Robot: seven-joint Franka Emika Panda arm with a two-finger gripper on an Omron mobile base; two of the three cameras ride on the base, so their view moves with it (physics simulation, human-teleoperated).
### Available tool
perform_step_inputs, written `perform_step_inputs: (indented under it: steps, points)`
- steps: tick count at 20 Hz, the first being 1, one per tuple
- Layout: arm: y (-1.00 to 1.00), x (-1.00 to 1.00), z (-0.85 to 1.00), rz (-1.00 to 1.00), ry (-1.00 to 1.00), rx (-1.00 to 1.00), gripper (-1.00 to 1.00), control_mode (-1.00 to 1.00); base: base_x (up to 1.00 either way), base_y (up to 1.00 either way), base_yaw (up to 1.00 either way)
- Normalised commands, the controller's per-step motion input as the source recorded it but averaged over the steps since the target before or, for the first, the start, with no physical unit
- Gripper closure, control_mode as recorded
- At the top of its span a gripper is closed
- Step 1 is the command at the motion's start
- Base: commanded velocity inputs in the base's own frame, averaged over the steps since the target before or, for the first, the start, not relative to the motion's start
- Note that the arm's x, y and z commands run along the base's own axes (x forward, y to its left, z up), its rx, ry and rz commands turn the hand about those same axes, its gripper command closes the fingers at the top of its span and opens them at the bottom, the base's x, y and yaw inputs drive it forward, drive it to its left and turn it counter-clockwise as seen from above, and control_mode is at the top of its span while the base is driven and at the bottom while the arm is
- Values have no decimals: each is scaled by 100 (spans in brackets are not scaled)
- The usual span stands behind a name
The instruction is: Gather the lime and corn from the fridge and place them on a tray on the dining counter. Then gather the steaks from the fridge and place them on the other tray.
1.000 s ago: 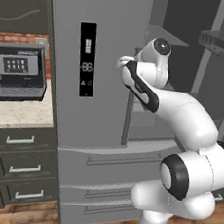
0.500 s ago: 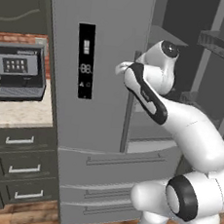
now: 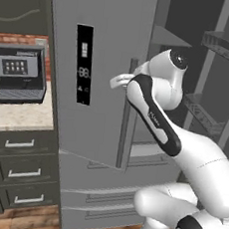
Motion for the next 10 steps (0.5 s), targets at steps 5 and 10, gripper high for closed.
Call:
perform_step_inputs:
  steps: [5,10]
  points:
    - [98,-82,0,9,1,0,100,-100,0,0,0]
    - [78,-93,-11,8,0,0,-100,-100,0,0,0]
